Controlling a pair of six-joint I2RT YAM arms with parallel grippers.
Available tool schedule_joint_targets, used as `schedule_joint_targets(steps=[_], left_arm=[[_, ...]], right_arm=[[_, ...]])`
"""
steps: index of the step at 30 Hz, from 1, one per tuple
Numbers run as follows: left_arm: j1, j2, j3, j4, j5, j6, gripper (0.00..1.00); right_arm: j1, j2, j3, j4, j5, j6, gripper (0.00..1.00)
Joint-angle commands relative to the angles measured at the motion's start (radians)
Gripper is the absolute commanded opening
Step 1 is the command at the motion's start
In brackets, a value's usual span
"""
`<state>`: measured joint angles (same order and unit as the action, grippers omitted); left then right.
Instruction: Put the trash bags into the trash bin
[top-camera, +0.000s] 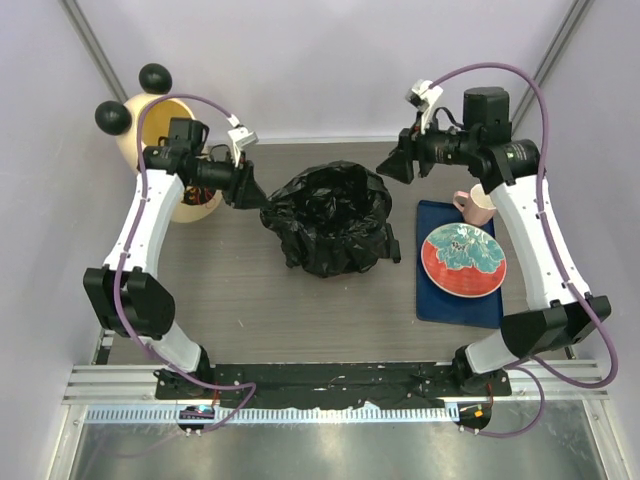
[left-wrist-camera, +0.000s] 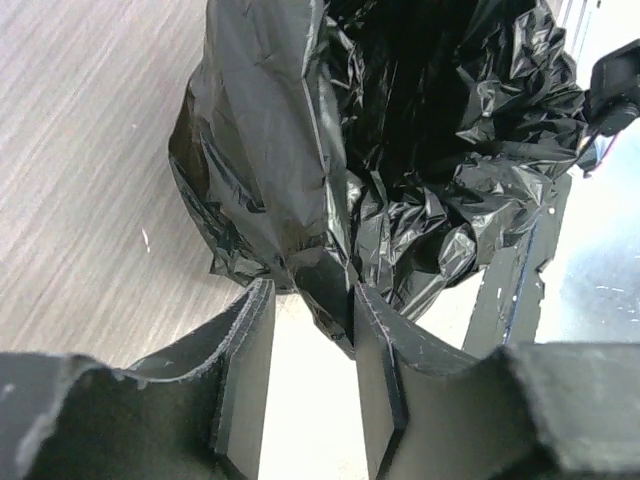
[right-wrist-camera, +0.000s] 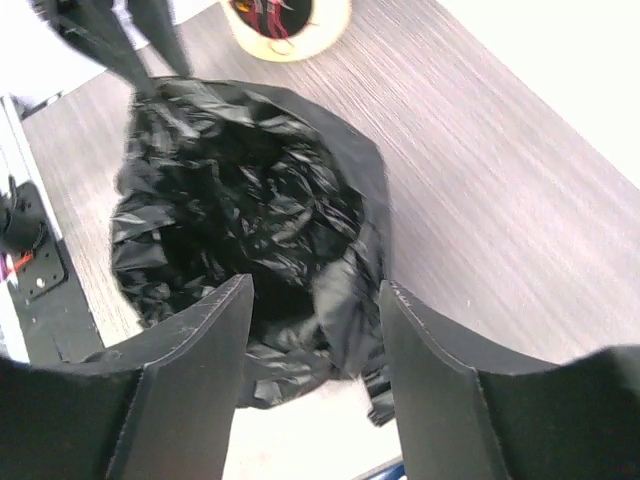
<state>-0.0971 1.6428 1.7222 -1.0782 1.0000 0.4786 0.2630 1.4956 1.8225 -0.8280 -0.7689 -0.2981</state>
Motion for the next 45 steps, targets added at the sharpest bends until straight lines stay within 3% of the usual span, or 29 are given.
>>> schedule_joint_targets(steps=[1,2,3,8,13,20,32,36,38,40,41,45], left_arm=[[-0.007,-0.028,-0.084,0.118,-0.020,0.011,0.37],[-0.015,-0.008,-0.098,0.157,-0.029,-0.015,0.36],[-0.018,0.002,-0.098,0.172,-0.041,-0.023,0.32],[-0.026,0.063,-0.104,0.314,-0.055,-0.171,0.28],[-0.027,0.095,-0.073,0.348,-0.029,-0.238,0.27],[-0.026,0.111,-0.099,0.406,-0.053,-0.331,0.18],[-0.053,0.167,-0.240,0.466,-0.107,-0.445,0.08],[-0.078,0.146,-0.298,0.472,-0.112,-0.433,0.08],[-0.079,0.137,-0.311,0.474,-0.103,-0.437,0.12],[-0.079,0.111,-0.320,0.466,-0.097,-0.431,0.25],[-0.078,0.095,-0.326,0.466,-0.100,-0.428,0.39],[-0.064,0.025,-0.354,0.486,-0.144,-0.428,0.54]], right_arm=[[-0.059,0.014,-0.104,0.073,0.066,0.116,0.53],[-0.065,0.012,-0.155,0.091,0.091,0.110,0.44],[-0.071,0.011,-0.181,0.107,0.106,0.112,0.41],[-0.080,0.017,-0.301,0.269,0.158,0.158,0.31],[-0.082,0.080,-0.295,0.340,0.122,0.208,0.30],[-0.079,0.120,-0.331,0.397,0.045,0.247,0.30],[-0.080,0.074,-0.293,0.360,0.008,0.241,0.60],[-0.080,0.066,-0.292,0.282,0.057,0.183,0.61],[-0.079,0.058,-0.302,0.247,0.072,0.174,0.59],[-0.080,0.048,-0.336,0.240,0.068,0.177,0.57],[-0.079,0.046,-0.348,0.247,0.063,0.181,0.56],[-0.047,0.063,-0.399,0.274,0.059,0.185,0.50]])
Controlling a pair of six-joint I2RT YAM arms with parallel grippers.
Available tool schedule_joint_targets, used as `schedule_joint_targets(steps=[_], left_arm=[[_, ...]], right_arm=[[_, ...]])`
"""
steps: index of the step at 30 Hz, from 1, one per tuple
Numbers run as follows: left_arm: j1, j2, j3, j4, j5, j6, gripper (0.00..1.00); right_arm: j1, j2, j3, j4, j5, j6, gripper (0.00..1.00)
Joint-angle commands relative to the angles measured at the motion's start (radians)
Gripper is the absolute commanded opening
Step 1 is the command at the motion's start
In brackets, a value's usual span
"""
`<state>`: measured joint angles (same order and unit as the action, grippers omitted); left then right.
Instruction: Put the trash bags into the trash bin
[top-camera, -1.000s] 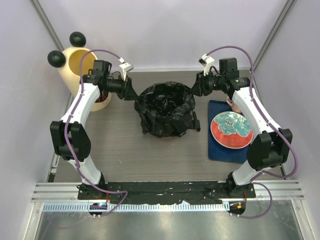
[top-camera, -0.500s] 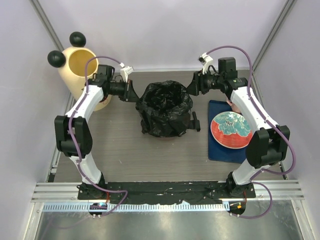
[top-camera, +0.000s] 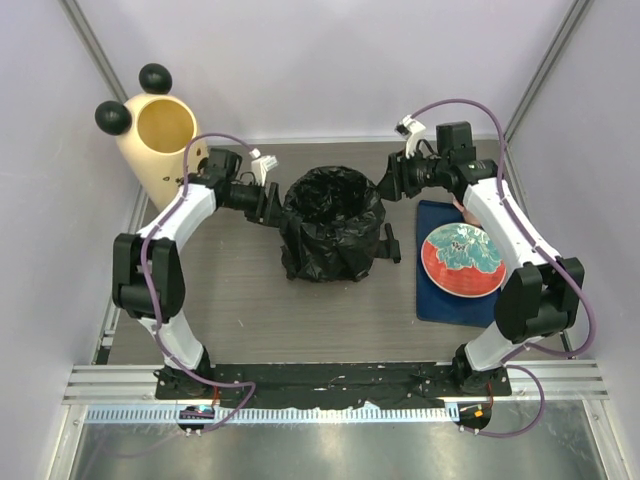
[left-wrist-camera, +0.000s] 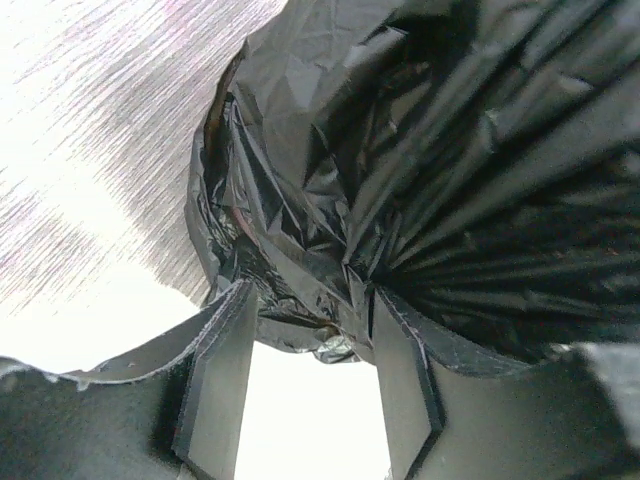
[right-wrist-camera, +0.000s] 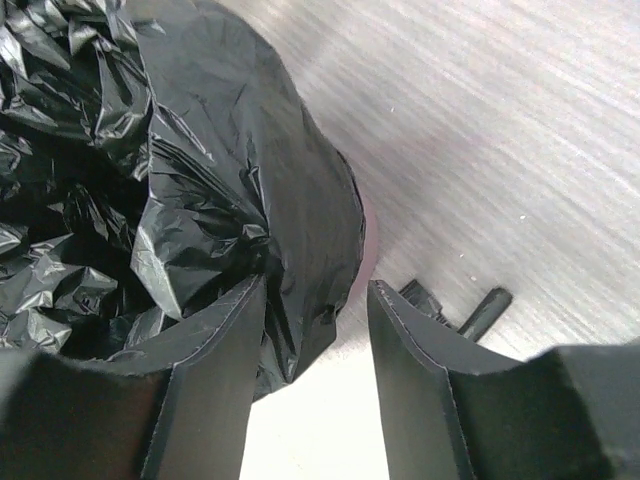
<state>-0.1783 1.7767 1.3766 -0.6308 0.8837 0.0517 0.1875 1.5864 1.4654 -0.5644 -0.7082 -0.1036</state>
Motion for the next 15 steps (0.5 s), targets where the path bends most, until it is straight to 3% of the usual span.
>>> schedule_joint_targets(steps=[1,7,11,12,15], left_arm=[[0.023,-0.123,-0.005,0.030,-0.041,0.003,0.54],[0.166,-0.181,0.055,-0.027,-0.040,0.054,0.60],[0.174,-0.235,0.131,-0.278,0.009,0.403,0.63],[0.175,-0.247,0.136,-0.358,0.017,0.449,0.63],[0.174,-0.305,0.067,-0.345,0.000,0.458,0.63]], right_arm=[[0.036,-0.011,-0.057,0.032,-0.001,-0.002,0.50],[0.043,0.001,-0.034,0.020,0.018,-0.019,0.50],[0.020,-0.022,0.028,-0.070,0.053,-0.063,0.55],[0.017,-0.037,0.048,-0.093,0.070,-0.102,0.56],[0.006,-0.060,0.150,-0.170,0.118,-0.200,0.59]])
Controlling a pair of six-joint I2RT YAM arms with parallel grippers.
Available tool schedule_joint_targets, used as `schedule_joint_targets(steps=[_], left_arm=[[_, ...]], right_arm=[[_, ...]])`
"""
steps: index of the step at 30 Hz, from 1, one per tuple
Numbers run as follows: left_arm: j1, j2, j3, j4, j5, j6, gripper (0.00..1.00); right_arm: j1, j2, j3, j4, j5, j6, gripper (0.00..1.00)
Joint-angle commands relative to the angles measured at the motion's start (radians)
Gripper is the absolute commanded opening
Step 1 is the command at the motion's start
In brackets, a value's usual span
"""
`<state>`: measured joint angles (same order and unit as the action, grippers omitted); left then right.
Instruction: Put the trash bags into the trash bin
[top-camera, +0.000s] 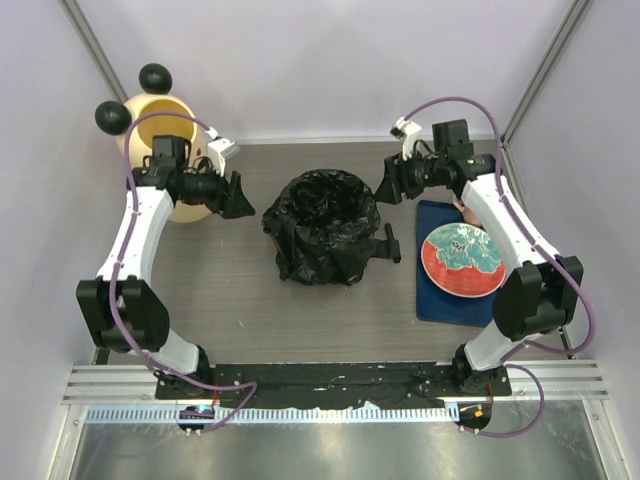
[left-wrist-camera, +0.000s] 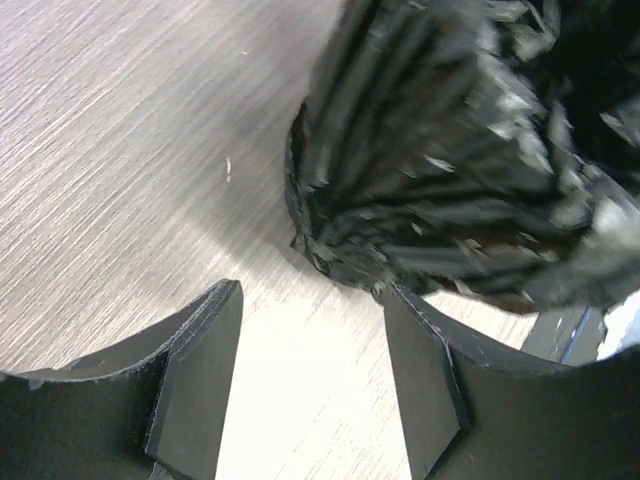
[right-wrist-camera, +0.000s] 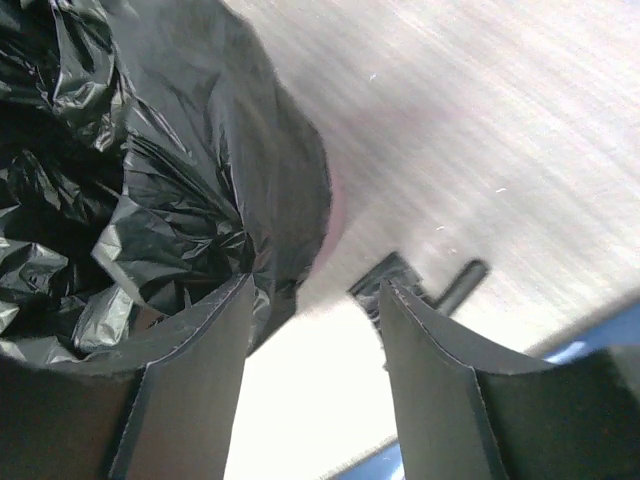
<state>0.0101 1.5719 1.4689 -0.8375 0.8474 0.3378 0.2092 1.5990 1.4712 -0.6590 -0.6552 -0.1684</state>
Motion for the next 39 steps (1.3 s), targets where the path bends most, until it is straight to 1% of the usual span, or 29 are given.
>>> schedule_joint_targets(steps=[1,3,4,5,6,7,8,9,10,12,14,15,17,18,19,22,26,28,30,32,35,36,39], left_arm=[[-0.015,-0.111,-0.042,-0.124,0.041,0.164,0.63],[-0.015,-0.136,-0.079,-0.065,0.041,0.100,0.63],[-0.015,-0.142,-0.087,-0.045,0.038,0.078,0.63],[-0.013,-0.145,-0.096,-0.026,0.035,0.061,0.63],[-0.013,-0.150,-0.111,0.012,0.032,0.028,0.63],[-0.015,-0.151,-0.119,0.030,0.025,0.015,0.63],[-0.015,-0.153,-0.128,0.046,0.024,0.004,0.63],[-0.013,-0.150,-0.130,0.070,0.019,-0.008,0.63],[-0.013,-0.147,-0.131,0.080,0.015,-0.028,0.63],[-0.013,-0.144,-0.127,0.090,0.006,-0.040,0.63],[-0.015,-0.150,-0.127,0.092,-0.017,-0.051,0.63],[-0.013,-0.153,-0.128,0.087,-0.022,-0.052,0.63],[-0.013,-0.170,-0.143,0.068,-0.025,-0.034,0.63],[-0.015,-0.176,-0.156,0.064,-0.027,-0.026,0.63],[-0.013,-0.184,-0.168,0.060,-0.027,-0.020,0.63],[-0.015,-0.200,-0.205,0.060,-0.039,-0.010,0.63],[-0.013,-0.190,-0.208,0.061,-0.051,-0.014,0.63],[-0.013,-0.176,-0.202,0.061,-0.060,-0.016,0.63],[-0.013,-0.164,-0.185,0.061,-0.067,-0.014,0.63],[-0.015,-0.155,-0.164,0.060,-0.068,-0.016,0.63],[-0.015,-0.138,-0.136,0.060,-0.054,-0.019,0.63],[-0.015,-0.135,-0.131,0.060,-0.053,-0.019,0.63],[-0.013,-0.121,-0.119,0.061,-0.045,-0.025,0.63]], right_arm=[[-0.016,-0.068,0.234,-0.120,0.065,-0.149,0.60],[0.013,-0.041,0.351,-0.210,0.045,-0.167,0.59],[0.039,-0.012,0.456,-0.240,0.051,-0.192,0.56],[0.074,0.004,0.497,-0.258,0.071,-0.197,0.52],[0.163,0.012,0.521,-0.263,0.124,-0.195,0.46],[0.197,0.028,0.538,-0.254,0.135,-0.178,0.45],[0.237,0.038,0.535,-0.235,0.149,-0.163,0.41],[0.299,0.045,0.528,-0.199,0.184,-0.152,0.36],[0.330,0.071,0.506,-0.183,0.198,-0.146,0.30],[0.407,0.101,0.489,-0.150,0.286,-0.154,0.28],[0.439,0.139,0.456,-0.125,0.339,-0.164,0.26],[0.458,0.150,0.440,-0.108,0.397,-0.171,0.26],[0.486,0.170,0.358,-0.084,0.431,-0.193,0.24],[0.487,0.173,0.319,-0.041,0.451,-0.198,0.23],[0.490,0.177,0.234,-0.016,0.472,-0.206,0.22],[0.492,0.197,0.088,0.082,0.502,-0.246,0.23],[0.493,0.237,0.014,0.179,0.474,-0.232,0.30],[0.493,0.249,0.024,0.199,0.467,-0.221,0.35],[0.490,0.243,0.044,0.209,0.453,-0.220,0.38],[0.487,0.211,0.063,0.208,0.447,-0.212,0.38],[0.483,0.135,0.097,0.190,0.384,-0.207,0.37],[0.483,0.115,0.101,0.184,0.340,-0.207,0.37],[0.484,0.056,0.112,0.151,0.287,-0.206,0.37]])
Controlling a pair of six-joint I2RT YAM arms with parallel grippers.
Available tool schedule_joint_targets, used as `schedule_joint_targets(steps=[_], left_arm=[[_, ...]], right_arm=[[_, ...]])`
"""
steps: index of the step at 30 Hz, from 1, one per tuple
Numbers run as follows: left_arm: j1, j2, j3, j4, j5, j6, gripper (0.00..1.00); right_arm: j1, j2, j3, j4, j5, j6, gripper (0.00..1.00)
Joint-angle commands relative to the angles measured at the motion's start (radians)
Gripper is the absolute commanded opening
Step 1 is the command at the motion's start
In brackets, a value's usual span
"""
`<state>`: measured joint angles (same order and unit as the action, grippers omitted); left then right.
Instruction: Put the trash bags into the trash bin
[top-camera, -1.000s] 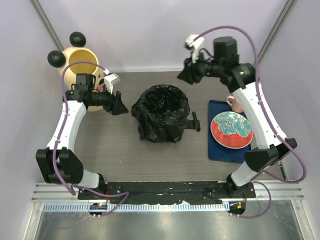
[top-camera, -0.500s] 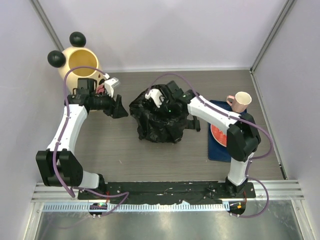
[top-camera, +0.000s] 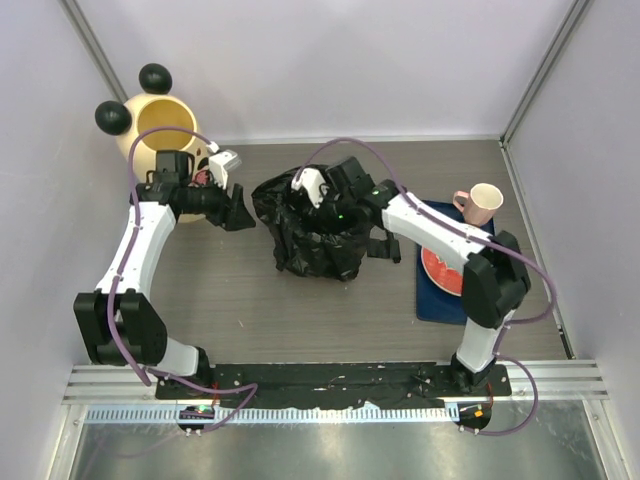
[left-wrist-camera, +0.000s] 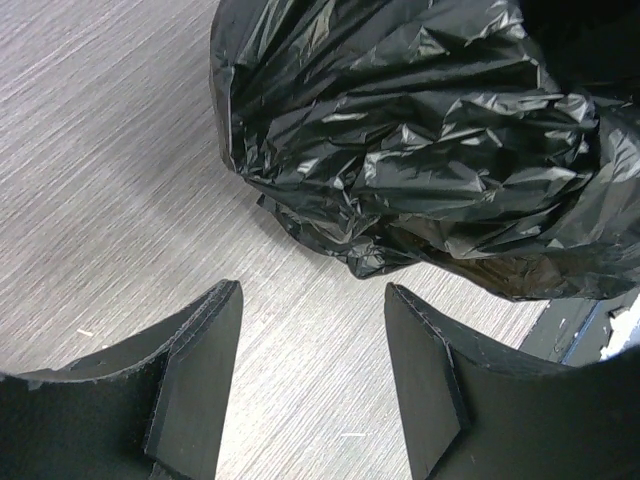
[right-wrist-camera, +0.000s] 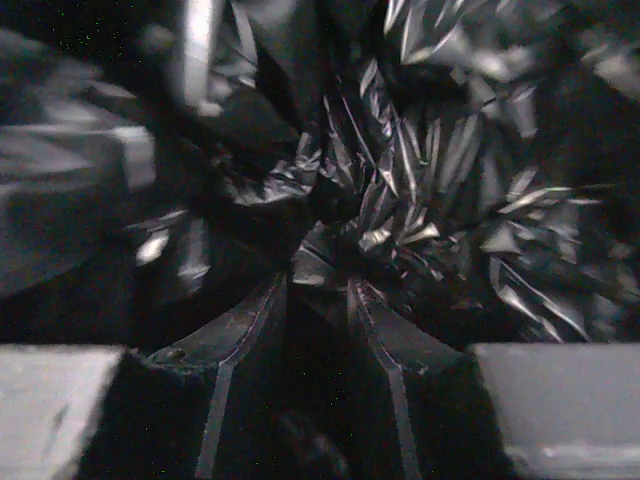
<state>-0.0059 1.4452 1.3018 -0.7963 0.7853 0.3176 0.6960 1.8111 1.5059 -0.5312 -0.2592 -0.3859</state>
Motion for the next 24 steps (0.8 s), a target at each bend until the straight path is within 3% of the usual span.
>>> schedule_joint_targets(steps=[1,6,12,18,24], left_arm=[[0.001,0.009,0.053,0.020,0.020,-0.006,0.63],[0.003,-0.005,0.056,0.052,0.042,-0.026,0.63],[0.003,-0.013,0.073,0.218,0.039,-0.126,0.59],[-0.003,0.138,0.146,0.287,0.104,-0.141,0.57],[-0.032,0.231,0.154,0.276,0.115,-0.092,0.53]], right_arm=[[-0.003,-0.162,0.085,0.010,-0.117,0.009,0.37],[-0.021,-0.174,0.163,-0.010,-0.106,0.025,0.40],[-0.147,-0.118,0.335,0.000,-0.098,0.139,0.41],[-0.208,-0.062,0.356,-0.045,-0.132,0.098,0.55],[-0.222,0.002,0.327,-0.119,-0.164,0.015,0.57]])
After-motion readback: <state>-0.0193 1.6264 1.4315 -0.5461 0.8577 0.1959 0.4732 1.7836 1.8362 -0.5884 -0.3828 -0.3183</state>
